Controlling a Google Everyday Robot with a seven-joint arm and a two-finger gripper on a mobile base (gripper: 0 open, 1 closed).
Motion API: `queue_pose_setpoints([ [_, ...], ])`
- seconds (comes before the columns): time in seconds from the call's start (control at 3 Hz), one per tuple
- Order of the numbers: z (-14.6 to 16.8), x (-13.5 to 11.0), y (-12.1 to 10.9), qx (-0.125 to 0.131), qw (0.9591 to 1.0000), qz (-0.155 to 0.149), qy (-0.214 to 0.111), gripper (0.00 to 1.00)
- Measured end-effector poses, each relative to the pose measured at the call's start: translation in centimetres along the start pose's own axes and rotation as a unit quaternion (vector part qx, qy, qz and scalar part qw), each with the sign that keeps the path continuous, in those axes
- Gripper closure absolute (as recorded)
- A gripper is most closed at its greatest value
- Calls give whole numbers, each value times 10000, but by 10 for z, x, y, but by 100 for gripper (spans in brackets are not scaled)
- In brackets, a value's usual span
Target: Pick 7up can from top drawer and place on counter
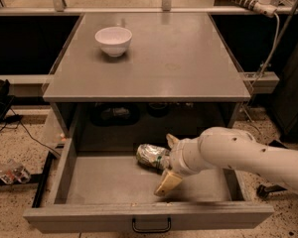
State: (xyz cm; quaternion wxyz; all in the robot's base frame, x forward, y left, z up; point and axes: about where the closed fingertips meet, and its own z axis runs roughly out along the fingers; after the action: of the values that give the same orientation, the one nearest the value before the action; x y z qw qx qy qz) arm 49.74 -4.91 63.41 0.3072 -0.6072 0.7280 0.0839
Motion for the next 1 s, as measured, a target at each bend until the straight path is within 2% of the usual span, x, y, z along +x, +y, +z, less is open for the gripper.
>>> queue_pose_setpoints([
  [0.33,17,7,2,-31,10000,11,74,0],
  [1.0,17,6,2,-30,10000,8,73,43],
])
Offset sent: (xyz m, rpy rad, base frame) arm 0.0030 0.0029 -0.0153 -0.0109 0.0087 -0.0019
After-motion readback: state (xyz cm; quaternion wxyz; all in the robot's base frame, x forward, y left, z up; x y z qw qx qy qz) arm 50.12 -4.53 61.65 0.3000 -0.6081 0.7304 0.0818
